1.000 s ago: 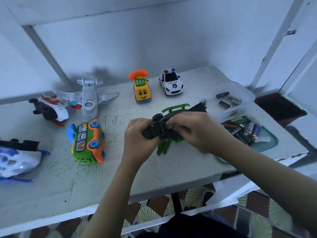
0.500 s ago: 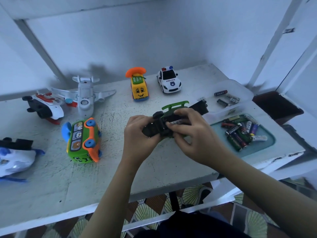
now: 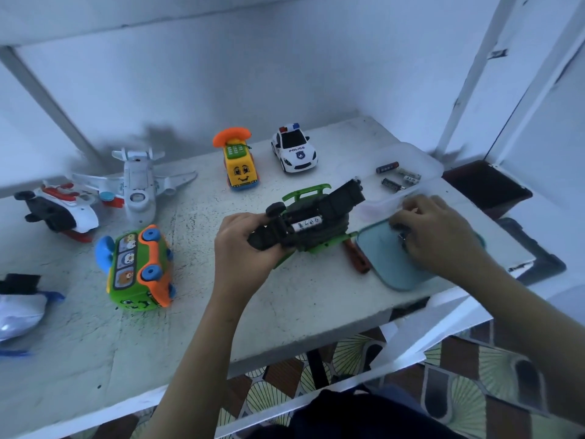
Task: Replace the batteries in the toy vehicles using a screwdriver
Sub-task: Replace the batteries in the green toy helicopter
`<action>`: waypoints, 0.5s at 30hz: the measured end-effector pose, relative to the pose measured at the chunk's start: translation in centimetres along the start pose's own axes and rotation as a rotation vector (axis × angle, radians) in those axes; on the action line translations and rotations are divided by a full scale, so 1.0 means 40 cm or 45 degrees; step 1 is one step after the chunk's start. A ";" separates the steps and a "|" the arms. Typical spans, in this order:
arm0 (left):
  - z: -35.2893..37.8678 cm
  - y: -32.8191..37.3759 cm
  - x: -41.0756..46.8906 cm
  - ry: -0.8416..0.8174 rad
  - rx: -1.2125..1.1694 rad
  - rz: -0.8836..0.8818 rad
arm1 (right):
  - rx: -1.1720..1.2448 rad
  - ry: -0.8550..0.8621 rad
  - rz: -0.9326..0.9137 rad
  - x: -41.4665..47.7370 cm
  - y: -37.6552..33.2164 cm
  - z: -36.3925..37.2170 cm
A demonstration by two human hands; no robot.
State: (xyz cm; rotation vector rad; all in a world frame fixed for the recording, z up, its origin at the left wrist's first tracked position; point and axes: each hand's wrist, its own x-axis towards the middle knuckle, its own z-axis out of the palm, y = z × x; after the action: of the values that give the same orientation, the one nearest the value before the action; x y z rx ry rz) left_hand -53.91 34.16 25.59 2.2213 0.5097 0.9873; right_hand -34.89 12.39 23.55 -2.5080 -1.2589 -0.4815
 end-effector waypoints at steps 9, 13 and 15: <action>0.000 -0.004 -0.009 0.010 -0.001 0.054 | 0.020 -0.356 0.040 0.022 0.015 -0.046; -0.002 -0.009 -0.015 0.018 -0.012 0.039 | -0.008 -0.351 0.003 0.024 0.018 -0.035; -0.002 -0.009 -0.017 0.021 -0.031 0.024 | 0.061 -0.302 -0.030 0.023 0.018 -0.026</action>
State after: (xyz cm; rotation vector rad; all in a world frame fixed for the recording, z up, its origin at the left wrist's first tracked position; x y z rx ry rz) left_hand -54.45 34.07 25.04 2.2024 0.4821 1.0169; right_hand -33.96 12.21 24.81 -2.5704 -1.3671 -0.1589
